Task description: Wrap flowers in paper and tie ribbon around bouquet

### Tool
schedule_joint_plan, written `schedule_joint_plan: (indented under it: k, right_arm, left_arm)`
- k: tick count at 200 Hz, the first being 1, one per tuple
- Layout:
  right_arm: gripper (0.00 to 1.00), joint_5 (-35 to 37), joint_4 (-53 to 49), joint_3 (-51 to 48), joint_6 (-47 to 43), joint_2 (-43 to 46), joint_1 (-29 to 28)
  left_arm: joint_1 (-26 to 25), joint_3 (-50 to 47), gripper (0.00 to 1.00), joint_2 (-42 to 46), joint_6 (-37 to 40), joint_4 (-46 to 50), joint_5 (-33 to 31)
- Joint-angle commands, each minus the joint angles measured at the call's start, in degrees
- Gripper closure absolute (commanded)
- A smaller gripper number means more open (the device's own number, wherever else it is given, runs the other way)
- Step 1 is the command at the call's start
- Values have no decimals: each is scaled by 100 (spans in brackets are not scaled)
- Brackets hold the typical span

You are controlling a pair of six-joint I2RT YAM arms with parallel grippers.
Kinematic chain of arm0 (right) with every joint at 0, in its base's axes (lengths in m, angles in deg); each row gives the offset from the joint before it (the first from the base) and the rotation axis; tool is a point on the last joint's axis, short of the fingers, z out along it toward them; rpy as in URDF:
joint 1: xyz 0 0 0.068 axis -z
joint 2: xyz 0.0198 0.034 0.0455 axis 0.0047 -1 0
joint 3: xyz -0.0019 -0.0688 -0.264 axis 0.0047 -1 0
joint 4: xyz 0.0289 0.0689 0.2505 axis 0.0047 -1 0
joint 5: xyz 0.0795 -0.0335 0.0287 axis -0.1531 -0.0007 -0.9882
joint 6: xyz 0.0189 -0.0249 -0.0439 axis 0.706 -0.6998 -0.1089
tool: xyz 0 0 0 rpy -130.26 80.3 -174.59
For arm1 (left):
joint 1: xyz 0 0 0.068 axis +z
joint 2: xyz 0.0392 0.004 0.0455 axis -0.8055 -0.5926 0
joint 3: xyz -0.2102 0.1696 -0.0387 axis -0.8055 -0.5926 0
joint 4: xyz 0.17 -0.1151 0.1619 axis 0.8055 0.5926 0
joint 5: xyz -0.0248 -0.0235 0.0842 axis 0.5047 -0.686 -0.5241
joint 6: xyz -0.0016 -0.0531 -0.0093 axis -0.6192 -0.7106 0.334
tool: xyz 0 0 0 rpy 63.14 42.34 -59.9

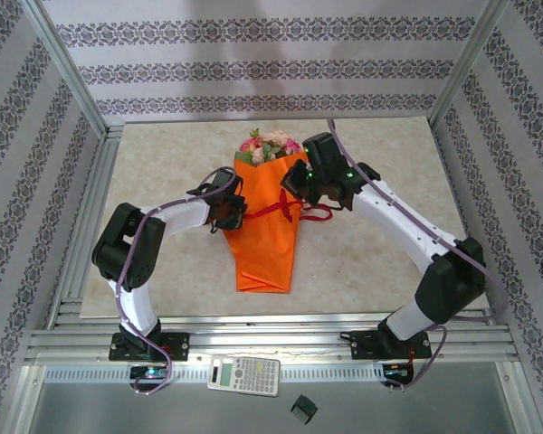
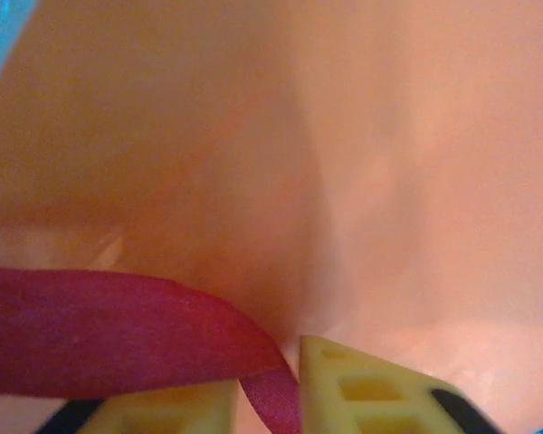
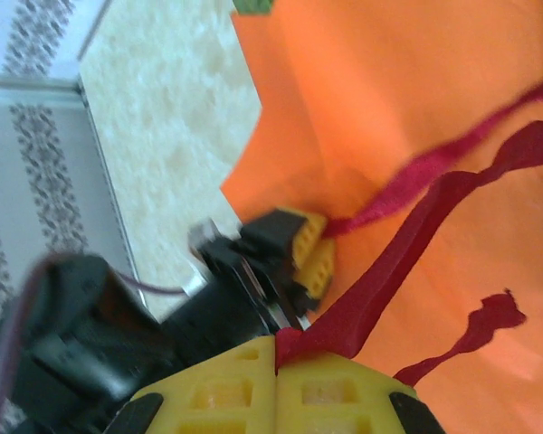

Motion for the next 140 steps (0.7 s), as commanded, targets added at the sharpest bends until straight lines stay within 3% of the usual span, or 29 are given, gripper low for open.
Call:
schedule_joint_plan:
  k: [1,26,140]
  right_arm:
    - [100,475,284,404,534,-369,-40]
    - [100,429,524,820,866,-942,-52]
    - [100,543,642,2202,1182,-2841,-134]
  left_arm:
    - [92,-132,88,-8,-288,-374,99]
    - [145,-185,100,56,-136,-573,152]
    - [204,-752,100,1000,530,-919,853]
